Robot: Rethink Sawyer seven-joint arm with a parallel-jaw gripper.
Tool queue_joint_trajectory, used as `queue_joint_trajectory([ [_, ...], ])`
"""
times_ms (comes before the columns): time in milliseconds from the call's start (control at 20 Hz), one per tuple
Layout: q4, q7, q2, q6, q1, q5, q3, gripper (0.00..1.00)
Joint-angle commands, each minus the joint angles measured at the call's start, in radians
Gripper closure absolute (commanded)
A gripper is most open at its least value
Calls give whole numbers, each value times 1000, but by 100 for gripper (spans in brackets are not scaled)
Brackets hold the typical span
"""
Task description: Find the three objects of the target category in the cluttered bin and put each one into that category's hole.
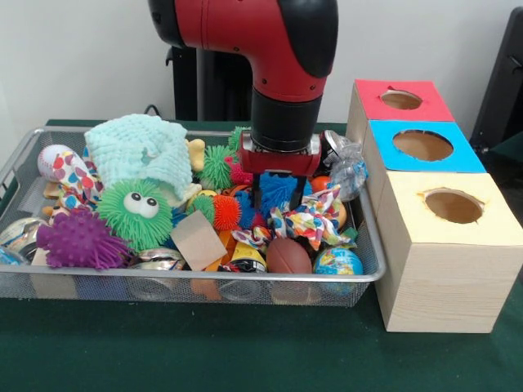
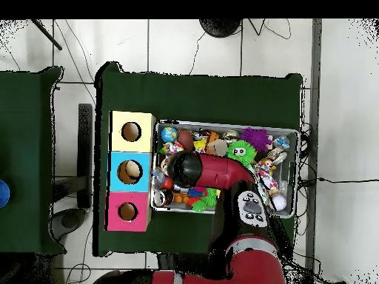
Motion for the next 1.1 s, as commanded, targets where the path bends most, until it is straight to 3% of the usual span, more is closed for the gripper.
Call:
queue_joint_trajectory([
  [50,87,140,4,13,-29,46,119,0],
  [750,46,107,-146,260,-6,66,90,0],
  [1100,27,98,-160,247,-22,81,125,0],
])
